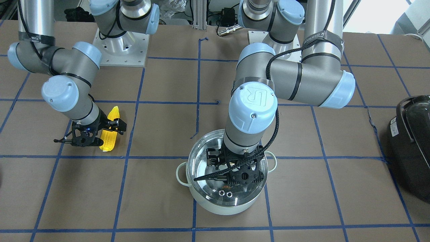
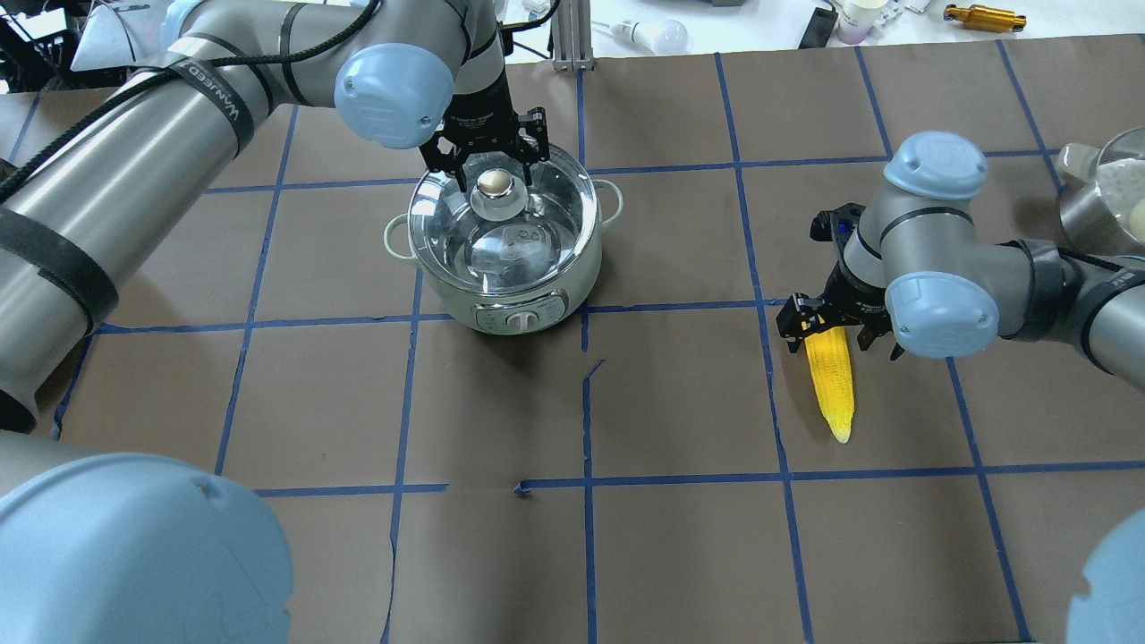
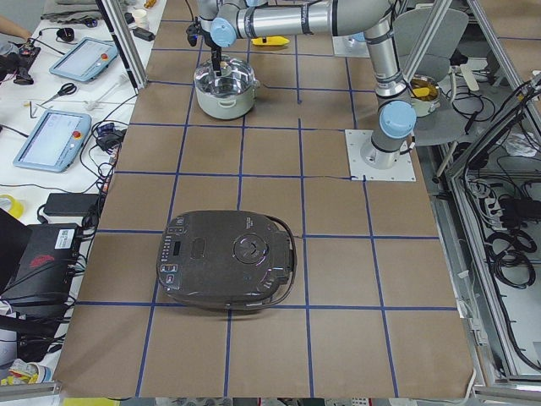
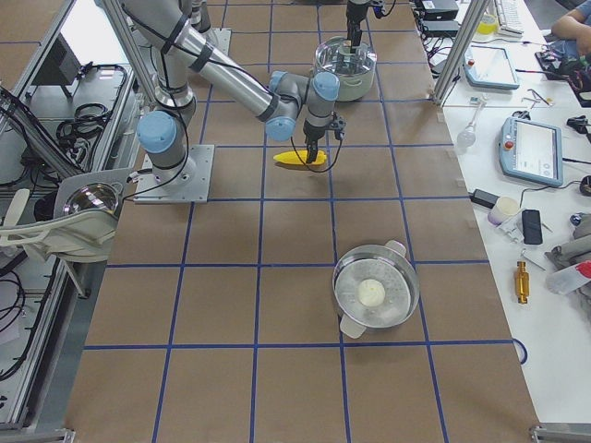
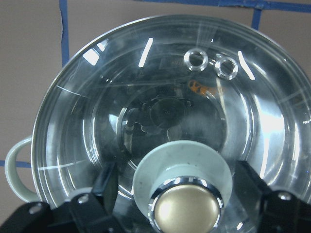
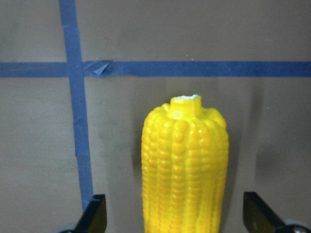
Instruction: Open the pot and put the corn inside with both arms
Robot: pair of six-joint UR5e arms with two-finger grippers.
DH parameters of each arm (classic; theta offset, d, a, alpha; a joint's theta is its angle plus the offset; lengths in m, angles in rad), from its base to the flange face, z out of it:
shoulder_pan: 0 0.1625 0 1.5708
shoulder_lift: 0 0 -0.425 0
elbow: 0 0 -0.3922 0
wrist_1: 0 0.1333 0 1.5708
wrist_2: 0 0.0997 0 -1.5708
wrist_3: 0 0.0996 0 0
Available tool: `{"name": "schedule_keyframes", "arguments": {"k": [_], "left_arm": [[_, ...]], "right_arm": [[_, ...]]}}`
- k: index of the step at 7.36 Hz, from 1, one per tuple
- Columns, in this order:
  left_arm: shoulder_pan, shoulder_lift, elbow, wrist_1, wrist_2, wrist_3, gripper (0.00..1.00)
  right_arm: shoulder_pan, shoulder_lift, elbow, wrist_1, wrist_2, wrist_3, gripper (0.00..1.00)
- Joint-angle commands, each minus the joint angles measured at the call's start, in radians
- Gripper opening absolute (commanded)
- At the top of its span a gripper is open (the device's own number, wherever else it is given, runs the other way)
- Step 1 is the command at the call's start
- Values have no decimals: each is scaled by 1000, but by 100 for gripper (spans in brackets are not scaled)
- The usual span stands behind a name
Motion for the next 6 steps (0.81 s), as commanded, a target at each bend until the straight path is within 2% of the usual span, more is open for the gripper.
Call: {"name": "schedule_keyframes", "arguments": {"k": [1, 2, 3, 5, 6], "left_arm": [[-2, 8, -4, -2, -1, 2, 75], [-2, 10, -18, -1, 1, 2, 75], [-3, 24, -41, 1, 1, 2, 74], [-3, 19, -42, 1, -1, -1, 51], [-3, 22, -42, 1, -2, -1, 33]], "right_arm": [[0, 19, 4, -5, -15, -1, 93], [-2, 20, 9, 5, -18, 32, 40], [-2, 18, 9, 6, -20, 62, 0], [-2, 10, -3, 5, -59, 59, 0], [0, 6, -25, 8, -63, 63, 0]]}}
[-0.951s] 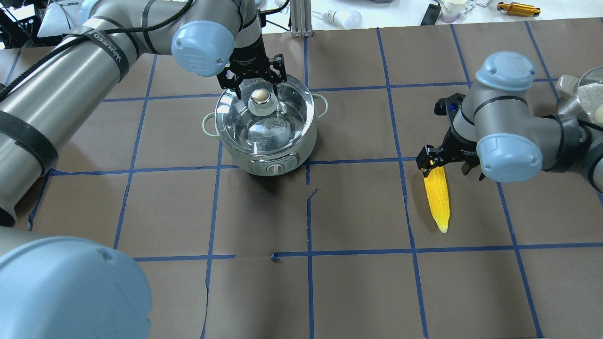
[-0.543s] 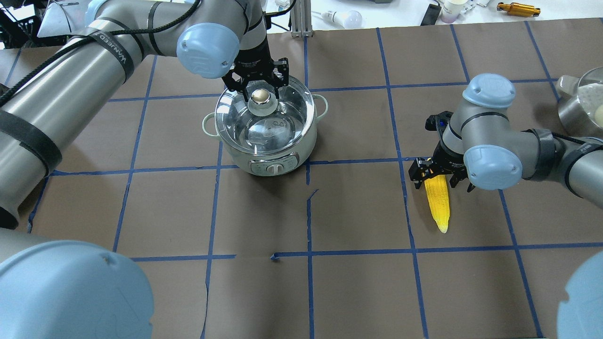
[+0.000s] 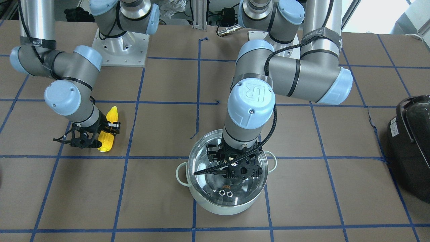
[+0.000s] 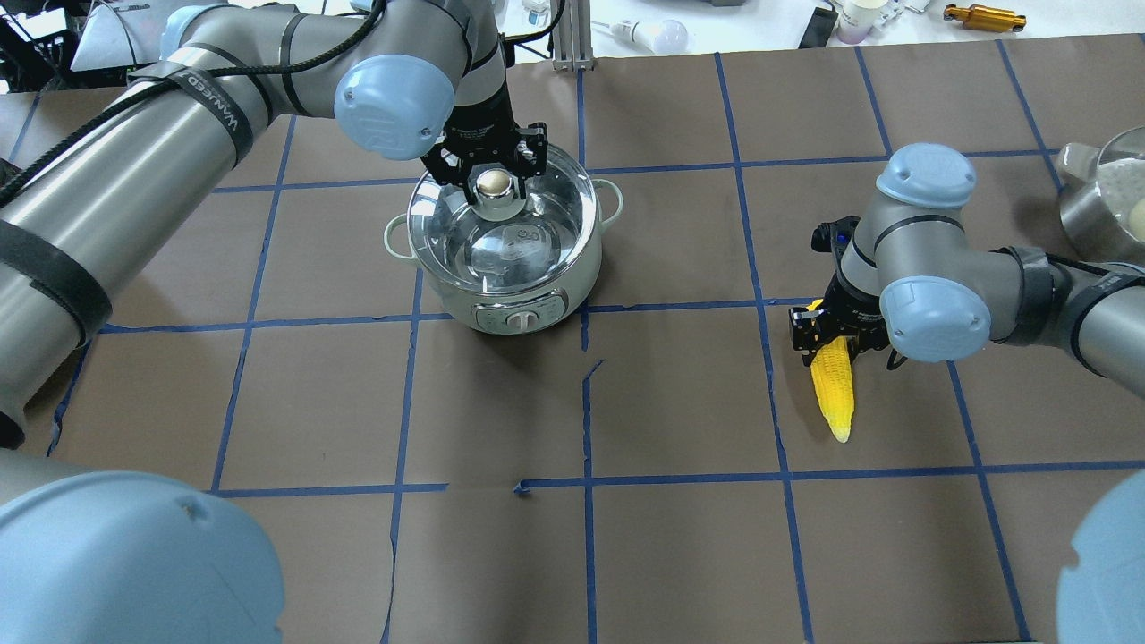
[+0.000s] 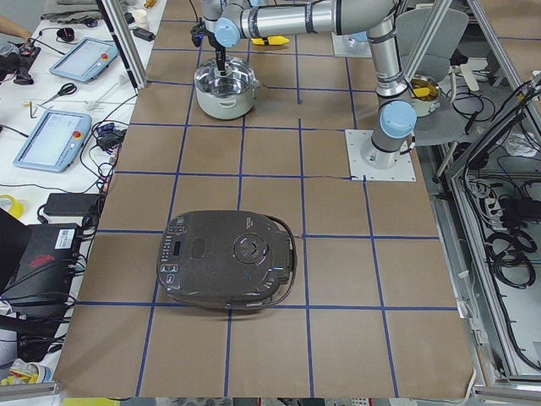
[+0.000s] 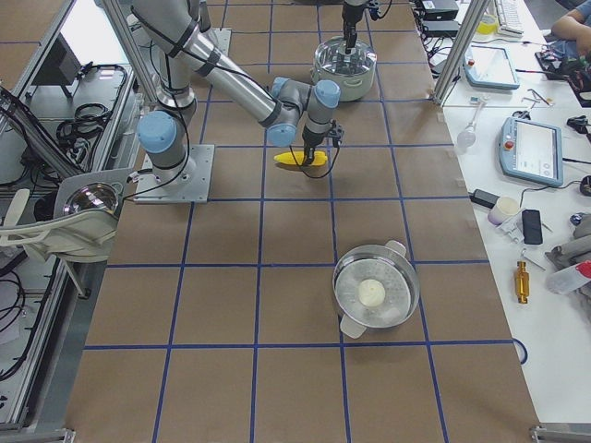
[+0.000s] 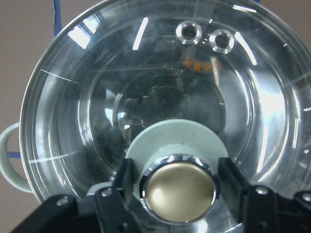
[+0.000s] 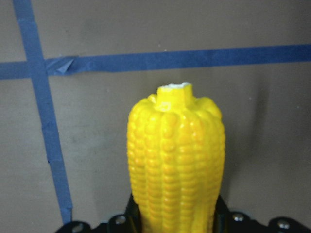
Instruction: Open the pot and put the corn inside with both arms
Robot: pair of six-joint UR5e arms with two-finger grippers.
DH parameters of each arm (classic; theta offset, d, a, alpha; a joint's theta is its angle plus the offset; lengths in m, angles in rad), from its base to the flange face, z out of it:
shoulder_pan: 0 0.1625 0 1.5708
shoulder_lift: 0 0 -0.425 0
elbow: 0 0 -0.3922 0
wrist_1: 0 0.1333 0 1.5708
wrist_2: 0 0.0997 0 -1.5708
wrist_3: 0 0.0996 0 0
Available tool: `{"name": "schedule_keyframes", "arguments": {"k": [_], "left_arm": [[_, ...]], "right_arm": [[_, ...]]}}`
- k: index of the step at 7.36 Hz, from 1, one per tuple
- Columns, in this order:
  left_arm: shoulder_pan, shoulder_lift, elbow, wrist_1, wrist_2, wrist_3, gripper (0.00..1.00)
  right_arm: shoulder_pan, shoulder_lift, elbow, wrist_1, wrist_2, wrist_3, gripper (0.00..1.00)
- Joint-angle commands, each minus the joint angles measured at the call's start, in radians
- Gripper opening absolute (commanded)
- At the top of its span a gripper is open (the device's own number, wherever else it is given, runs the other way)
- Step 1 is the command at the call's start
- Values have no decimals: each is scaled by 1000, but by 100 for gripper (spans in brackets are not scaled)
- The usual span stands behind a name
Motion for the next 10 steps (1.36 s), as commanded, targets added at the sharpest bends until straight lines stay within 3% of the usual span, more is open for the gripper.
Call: {"name": "schedule_keyframes", "arguments": {"k": [1, 3, 5, 7, 10], "left_arm": [[-1, 2, -1, 0, -1, 0, 25], [-5, 61, 17, -3, -45, 1, 10], [50, 126, 45, -69, -38, 62, 7], [255, 170, 19, -130, -23, 247, 5], [495, 175, -109, -89, -26, 482, 2]], "right_arm": [[7, -9, -67, 17, -14, 16, 0], [23, -50, -167, 106, -11, 17, 0], [105, -49, -303, 204, -1, 135, 0], [205, -23, -513, 371, 27, 308, 0], [349, 83, -709, 386, 83, 544, 0]]}}
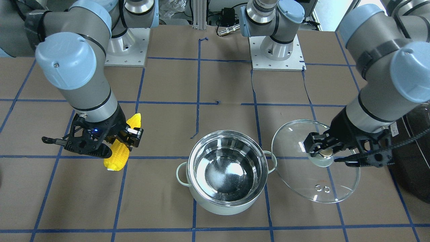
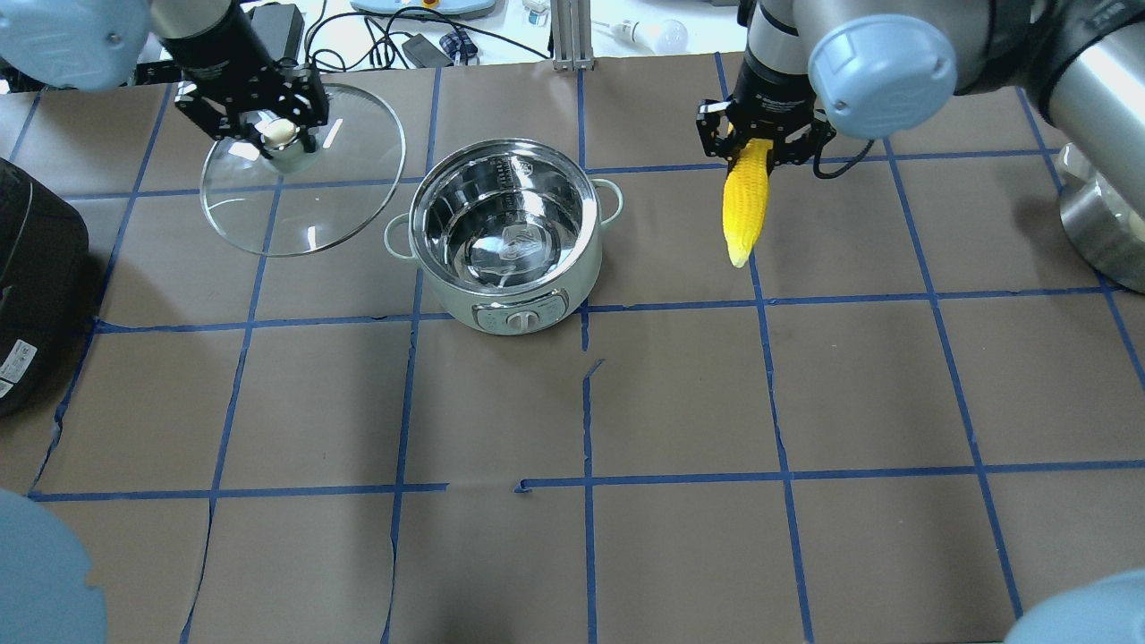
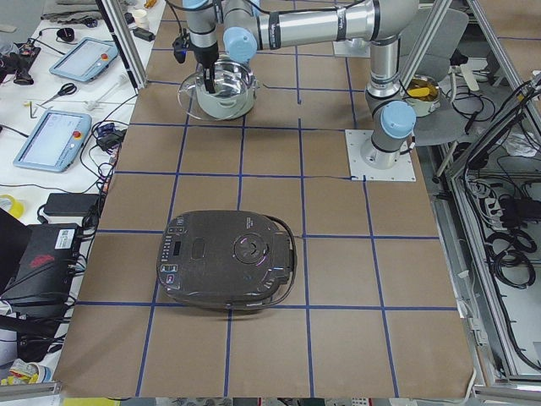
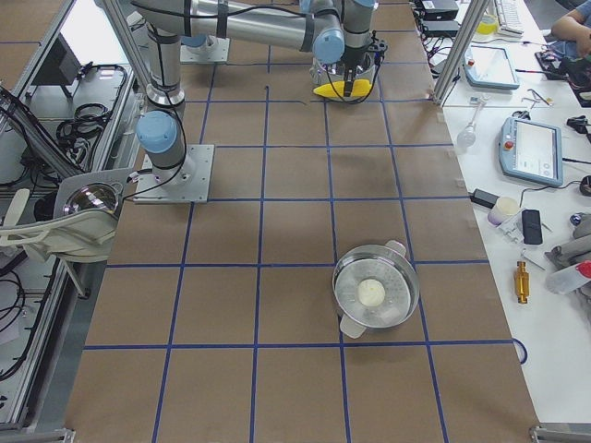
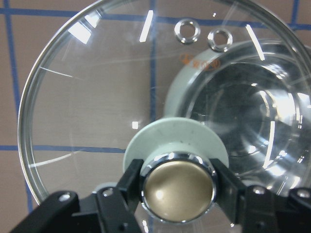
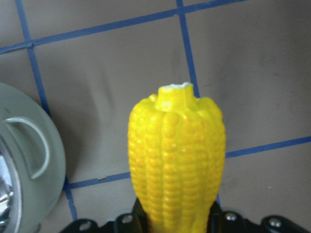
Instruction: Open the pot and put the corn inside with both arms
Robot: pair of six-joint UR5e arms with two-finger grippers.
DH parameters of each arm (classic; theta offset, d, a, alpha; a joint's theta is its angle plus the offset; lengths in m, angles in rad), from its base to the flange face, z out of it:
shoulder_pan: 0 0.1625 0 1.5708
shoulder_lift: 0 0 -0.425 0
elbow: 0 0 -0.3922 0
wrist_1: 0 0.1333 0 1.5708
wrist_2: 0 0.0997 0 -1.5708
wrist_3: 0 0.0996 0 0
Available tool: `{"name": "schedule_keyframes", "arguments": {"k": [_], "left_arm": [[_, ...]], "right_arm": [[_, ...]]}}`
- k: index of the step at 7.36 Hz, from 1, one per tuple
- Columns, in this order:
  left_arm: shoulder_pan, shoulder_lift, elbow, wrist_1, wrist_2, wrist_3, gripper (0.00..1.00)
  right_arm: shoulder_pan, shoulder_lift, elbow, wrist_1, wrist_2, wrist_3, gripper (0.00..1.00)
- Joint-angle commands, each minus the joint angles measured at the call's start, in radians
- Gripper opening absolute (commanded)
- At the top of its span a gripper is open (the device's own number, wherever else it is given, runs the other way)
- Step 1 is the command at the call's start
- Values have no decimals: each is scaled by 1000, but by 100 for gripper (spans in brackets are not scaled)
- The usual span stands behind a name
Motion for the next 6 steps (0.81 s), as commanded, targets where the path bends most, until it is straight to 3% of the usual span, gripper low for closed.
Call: {"name": "schedule_keyframes", "arguments": {"k": [1, 3, 6], "left_arm": [[146, -12, -143, 105, -4, 151, 2], [169, -43, -323, 389, -4, 201, 1], [183, -65, -386, 446, -1, 225, 1]], "right_arm": [[117, 98, -156, 6, 58, 188, 0], [210, 213, -283, 1, 43, 212, 0], [295, 298, -325, -13, 51, 209, 0]]}}
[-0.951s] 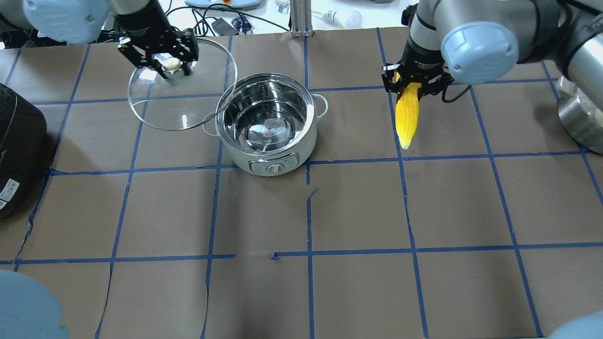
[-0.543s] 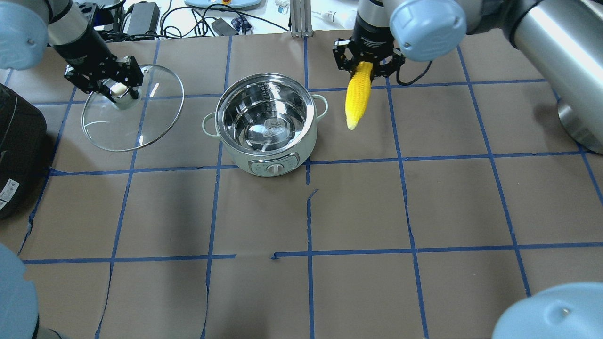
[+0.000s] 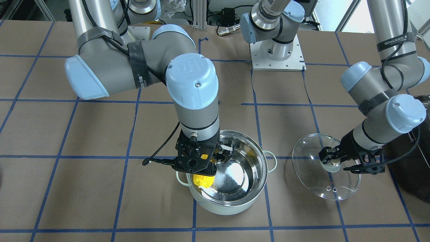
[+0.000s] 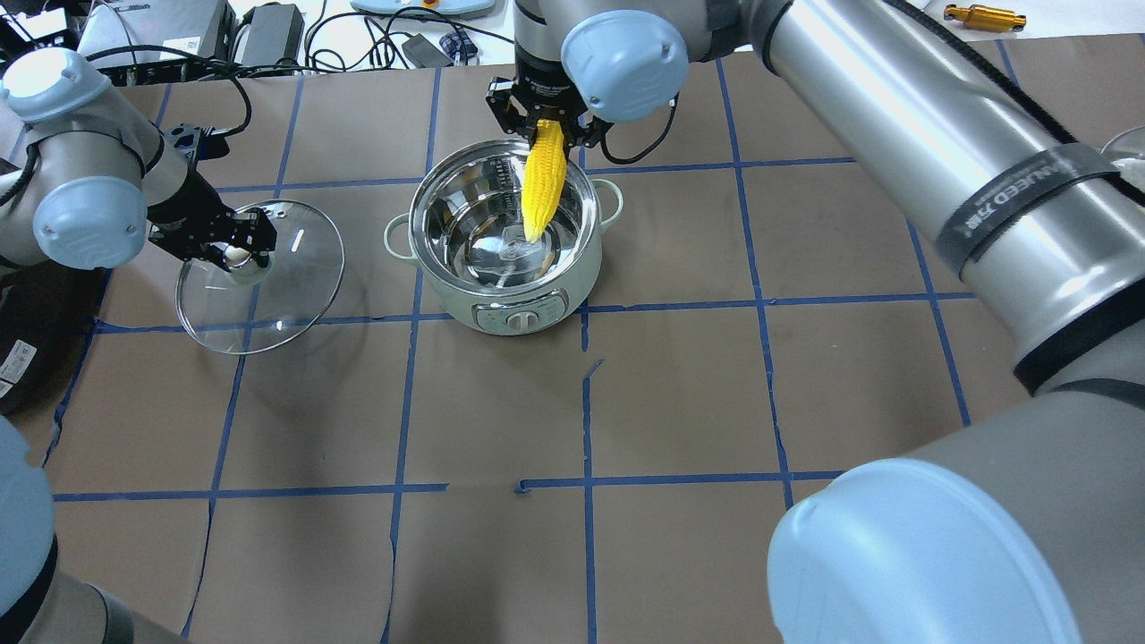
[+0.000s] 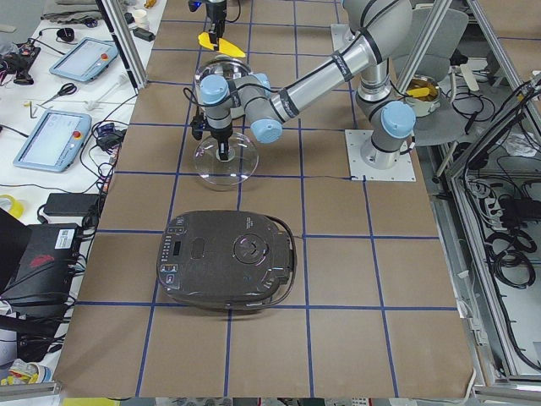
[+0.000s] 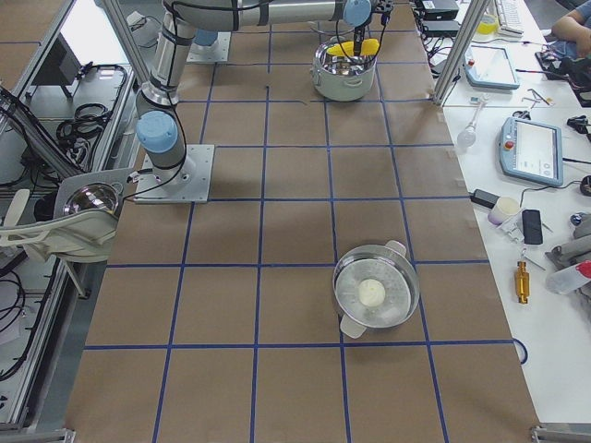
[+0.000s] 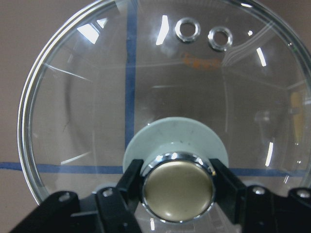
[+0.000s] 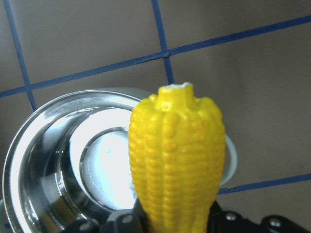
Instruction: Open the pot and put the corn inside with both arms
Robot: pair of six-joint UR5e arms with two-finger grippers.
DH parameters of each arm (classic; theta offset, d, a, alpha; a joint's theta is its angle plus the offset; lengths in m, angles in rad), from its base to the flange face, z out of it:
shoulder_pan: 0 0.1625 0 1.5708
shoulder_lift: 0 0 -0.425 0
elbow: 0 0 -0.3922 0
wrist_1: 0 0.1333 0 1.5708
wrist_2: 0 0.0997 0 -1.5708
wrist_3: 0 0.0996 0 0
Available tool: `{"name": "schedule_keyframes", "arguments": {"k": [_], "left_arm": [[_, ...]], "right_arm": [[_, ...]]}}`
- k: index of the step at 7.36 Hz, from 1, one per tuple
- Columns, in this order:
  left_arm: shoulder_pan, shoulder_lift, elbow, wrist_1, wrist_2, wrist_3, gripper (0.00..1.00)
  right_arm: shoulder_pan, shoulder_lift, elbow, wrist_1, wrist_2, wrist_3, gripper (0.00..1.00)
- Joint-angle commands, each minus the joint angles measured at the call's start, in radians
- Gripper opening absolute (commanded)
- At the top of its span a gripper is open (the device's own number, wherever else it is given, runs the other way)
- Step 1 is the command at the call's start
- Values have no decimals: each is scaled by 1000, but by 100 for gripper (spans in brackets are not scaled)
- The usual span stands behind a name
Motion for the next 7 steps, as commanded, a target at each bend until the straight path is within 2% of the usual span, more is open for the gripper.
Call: {"name": "schedule_keyframes", "arguments": {"k": [1, 2, 4, 5, 6, 7], "left_arm": [[28, -19, -15, 24, 4, 37, 0], [49, -28, -15, 25, 2, 46, 0], [62, -38, -24, 30, 2, 30, 0], [60, -41, -24, 30, 2, 13, 0], [60, -42, -29, 30, 4, 11, 0], [60, -50, -31, 30, 5, 11, 0]], "right_arm": [[56, 56, -12, -7, -13, -91, 0], [64, 74, -10, -24, -32, -152, 0], [81, 104, -12, -70, -43, -176, 7], [81, 120, -12, -99, -43, -224, 20], [81, 127, -9, -119, -40, -235, 70], [81, 124, -9, -120, -32, -220, 100]]}}
